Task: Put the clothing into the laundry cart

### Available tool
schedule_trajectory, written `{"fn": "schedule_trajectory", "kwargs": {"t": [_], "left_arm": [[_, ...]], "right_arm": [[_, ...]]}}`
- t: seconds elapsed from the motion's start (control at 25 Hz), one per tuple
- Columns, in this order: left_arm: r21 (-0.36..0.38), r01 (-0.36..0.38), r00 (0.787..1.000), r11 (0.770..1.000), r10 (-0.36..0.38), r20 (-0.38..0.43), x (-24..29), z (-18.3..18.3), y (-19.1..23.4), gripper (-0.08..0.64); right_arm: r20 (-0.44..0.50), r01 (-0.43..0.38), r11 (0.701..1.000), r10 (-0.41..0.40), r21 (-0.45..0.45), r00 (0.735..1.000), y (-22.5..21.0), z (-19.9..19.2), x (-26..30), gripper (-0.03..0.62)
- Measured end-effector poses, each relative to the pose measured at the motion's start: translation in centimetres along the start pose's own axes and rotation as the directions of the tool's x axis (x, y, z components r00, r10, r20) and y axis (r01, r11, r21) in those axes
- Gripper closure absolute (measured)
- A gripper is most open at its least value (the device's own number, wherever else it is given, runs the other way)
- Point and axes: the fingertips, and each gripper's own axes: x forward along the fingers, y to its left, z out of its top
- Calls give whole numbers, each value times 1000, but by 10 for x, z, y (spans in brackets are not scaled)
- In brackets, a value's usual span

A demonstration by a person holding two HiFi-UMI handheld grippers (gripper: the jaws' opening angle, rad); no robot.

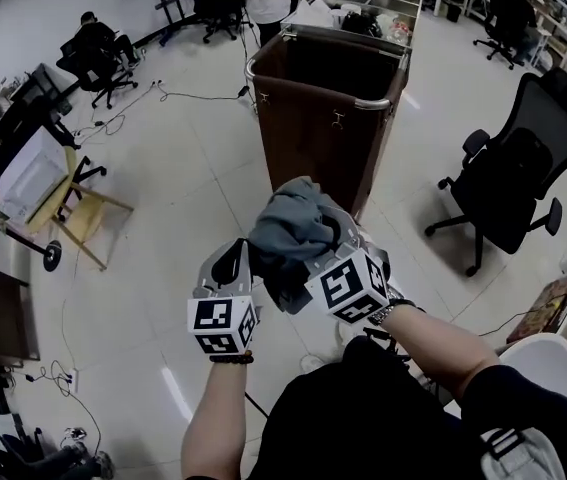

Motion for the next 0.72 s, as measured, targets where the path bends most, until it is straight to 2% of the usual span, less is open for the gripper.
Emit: {"fn": "schedule_trajectory", "kwargs": {"t": [0.2, 0.4, 0.72], "left_arm": [[11, 49, 999, 999, -49, 1, 18, 18, -26, 558], [24, 75, 997, 997, -75, -7, 37, 20, -42, 558], [53, 94, 996, 994, -94, 1, 80, 35, -64, 558]], "right_arm": [[-3, 62, 998, -62, 25, 998, -40, 7, -25, 439], [22, 109, 993, -110, 50, 994, -75, 10, -39, 439], [95, 140, 988, -146, 68, 985, -132, 18, -52, 439]]}}
